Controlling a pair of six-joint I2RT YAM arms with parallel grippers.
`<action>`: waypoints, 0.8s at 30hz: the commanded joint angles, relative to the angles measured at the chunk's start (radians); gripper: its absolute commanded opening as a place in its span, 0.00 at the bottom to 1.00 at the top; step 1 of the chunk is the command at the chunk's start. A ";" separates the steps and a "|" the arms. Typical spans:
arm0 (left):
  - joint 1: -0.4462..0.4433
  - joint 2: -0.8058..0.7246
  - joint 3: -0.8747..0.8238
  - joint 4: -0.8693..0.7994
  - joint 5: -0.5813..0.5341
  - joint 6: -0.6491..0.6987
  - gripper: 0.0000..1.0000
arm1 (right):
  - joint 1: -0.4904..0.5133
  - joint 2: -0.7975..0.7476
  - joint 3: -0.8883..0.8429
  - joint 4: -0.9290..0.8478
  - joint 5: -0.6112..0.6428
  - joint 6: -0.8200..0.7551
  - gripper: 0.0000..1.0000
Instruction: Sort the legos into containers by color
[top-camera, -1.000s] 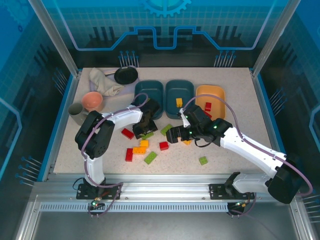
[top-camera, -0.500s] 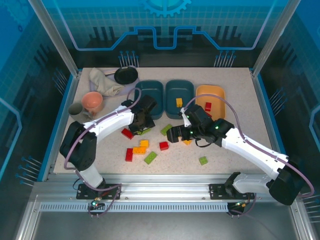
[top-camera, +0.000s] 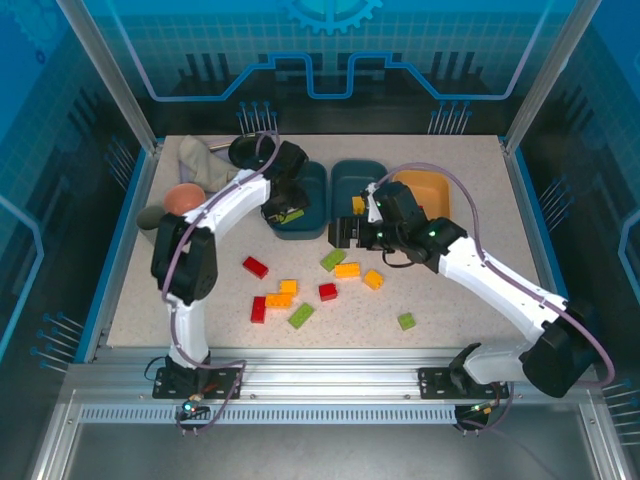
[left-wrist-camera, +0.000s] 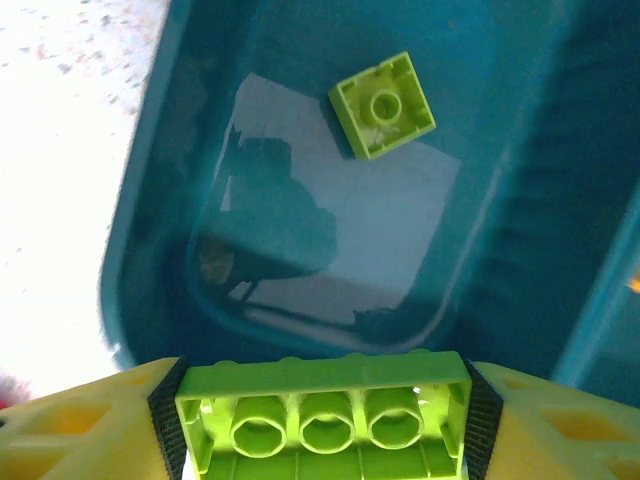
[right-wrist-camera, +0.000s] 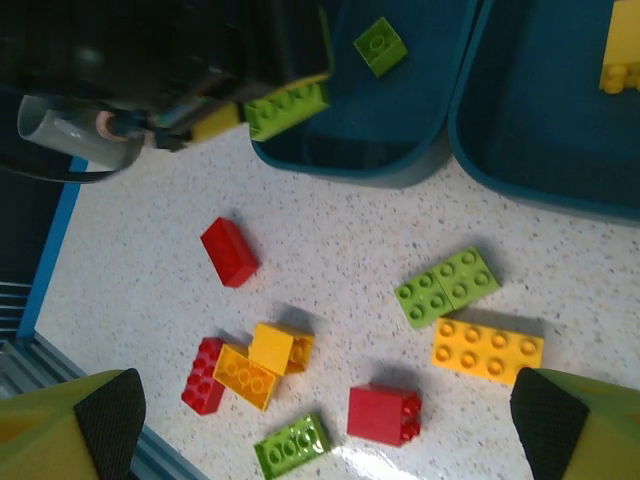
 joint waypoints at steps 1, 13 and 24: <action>0.004 0.086 0.090 -0.035 0.052 0.087 0.69 | -0.026 0.037 0.044 0.049 -0.035 0.055 0.97; 0.014 0.193 0.211 -0.094 0.071 0.110 0.86 | -0.039 0.094 0.079 -0.102 0.027 0.052 0.96; 0.000 -0.266 -0.127 0.140 0.253 0.081 0.91 | -0.042 0.075 -0.081 -0.315 0.232 0.352 0.87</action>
